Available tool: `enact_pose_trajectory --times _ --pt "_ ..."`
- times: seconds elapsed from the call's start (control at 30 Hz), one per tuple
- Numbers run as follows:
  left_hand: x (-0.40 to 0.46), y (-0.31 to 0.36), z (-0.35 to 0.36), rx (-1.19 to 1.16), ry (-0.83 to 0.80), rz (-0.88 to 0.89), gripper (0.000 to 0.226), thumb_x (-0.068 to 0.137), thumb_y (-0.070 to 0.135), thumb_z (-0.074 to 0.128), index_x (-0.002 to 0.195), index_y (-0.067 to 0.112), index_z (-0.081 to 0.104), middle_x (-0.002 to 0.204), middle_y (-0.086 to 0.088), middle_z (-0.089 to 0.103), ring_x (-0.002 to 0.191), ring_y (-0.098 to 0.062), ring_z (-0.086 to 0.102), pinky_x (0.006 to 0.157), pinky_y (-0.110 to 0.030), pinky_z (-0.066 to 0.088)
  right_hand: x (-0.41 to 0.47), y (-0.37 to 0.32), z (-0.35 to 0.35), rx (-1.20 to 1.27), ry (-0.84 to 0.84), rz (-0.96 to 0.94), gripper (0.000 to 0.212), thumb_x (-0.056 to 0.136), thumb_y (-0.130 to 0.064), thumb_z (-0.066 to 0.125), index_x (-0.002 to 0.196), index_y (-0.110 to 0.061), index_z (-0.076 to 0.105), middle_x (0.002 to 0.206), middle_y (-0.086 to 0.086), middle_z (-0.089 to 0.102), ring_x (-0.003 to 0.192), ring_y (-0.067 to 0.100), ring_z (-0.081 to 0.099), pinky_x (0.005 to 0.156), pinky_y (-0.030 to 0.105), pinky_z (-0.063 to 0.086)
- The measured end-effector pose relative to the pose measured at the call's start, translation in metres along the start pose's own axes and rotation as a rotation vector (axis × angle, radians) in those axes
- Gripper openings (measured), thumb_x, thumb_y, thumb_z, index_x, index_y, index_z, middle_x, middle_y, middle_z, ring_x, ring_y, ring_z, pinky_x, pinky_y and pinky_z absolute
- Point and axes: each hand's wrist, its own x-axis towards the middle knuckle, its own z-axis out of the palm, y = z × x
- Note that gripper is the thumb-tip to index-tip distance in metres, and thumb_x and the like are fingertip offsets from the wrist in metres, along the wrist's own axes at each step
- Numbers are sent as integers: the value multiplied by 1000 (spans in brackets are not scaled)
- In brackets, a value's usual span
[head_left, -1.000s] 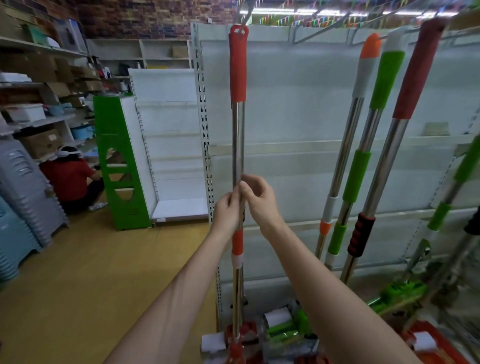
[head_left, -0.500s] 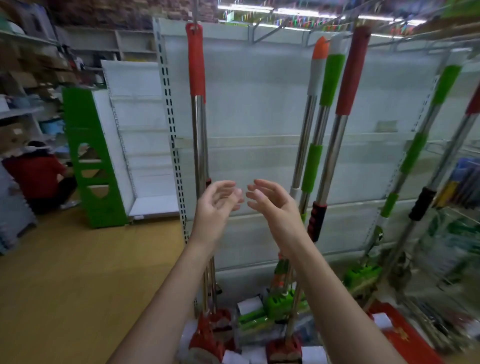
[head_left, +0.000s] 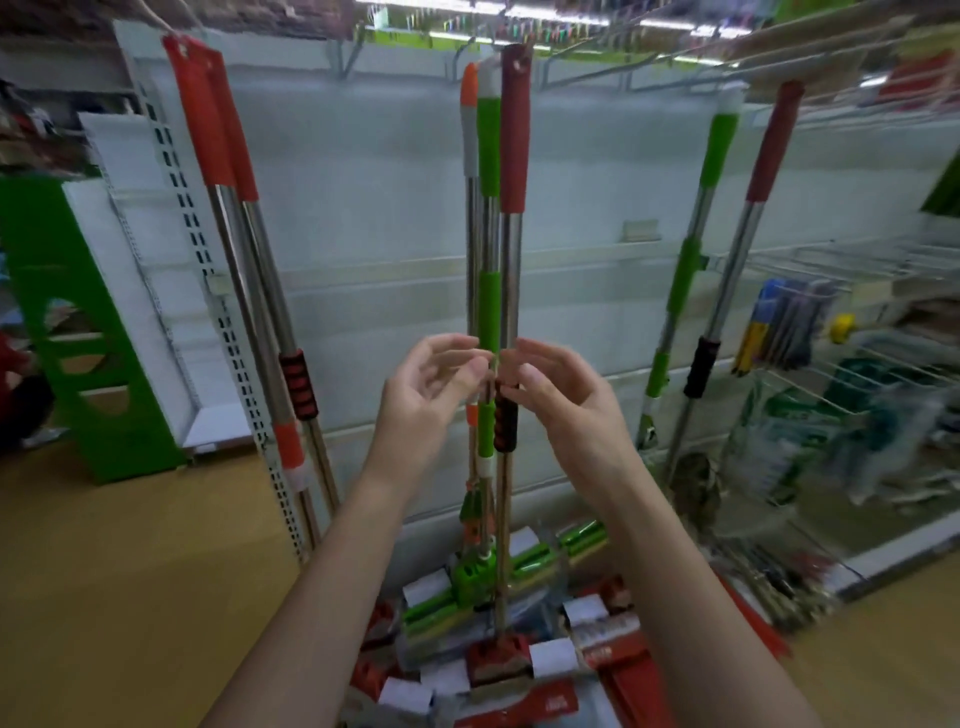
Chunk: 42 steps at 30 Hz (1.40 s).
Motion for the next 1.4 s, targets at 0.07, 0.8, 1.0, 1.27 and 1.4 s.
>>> enact_pose_trajectory --times 0.07,0.8,1.0,1.27,1.4 --pt "0 -2 17 -15 -8 -7 15 93 11 67 108 14 67 109 -17 76 104 -30 74 96 -45 59 0 -5 -16 20 20 0 41 88 -22 70 125 -6 65 124 18 72 120 37 67 97 40 57" --pt "32 -62 266 -27 -88 -86 35 77 30 74 108 13 68 107 -8 79 109 -29 72 106 -53 51 22 -52 -287 -45 229 -15 48 87 -25 71 131 -8 62 124 13 74 121 30 68 103 44 54" --pt "62 -78 272 -11 -96 -88 20 87 24 73 106 21 69 109 -5 78 109 -26 71 105 -50 53 45 -54 -309 -89 263 -22 38 90 -22 69 127 -14 64 124 11 74 120 27 69 104 44 54" --pt "101 -101 284 -64 -105 -93 17 92 6 68 107 14 67 112 -16 75 110 -33 71 99 -44 57 79 -42 -315 -150 251 -1 34 96 -14 65 130 -11 62 125 11 73 121 24 69 100 38 55" --pt "115 -115 289 -63 -89 -99 19 91 8 70 109 12 67 112 -15 75 109 -32 71 100 -46 57 98 -31 -322 -158 236 -10 34 96 -14 64 130 -10 61 125 11 73 119 23 70 100 38 55"
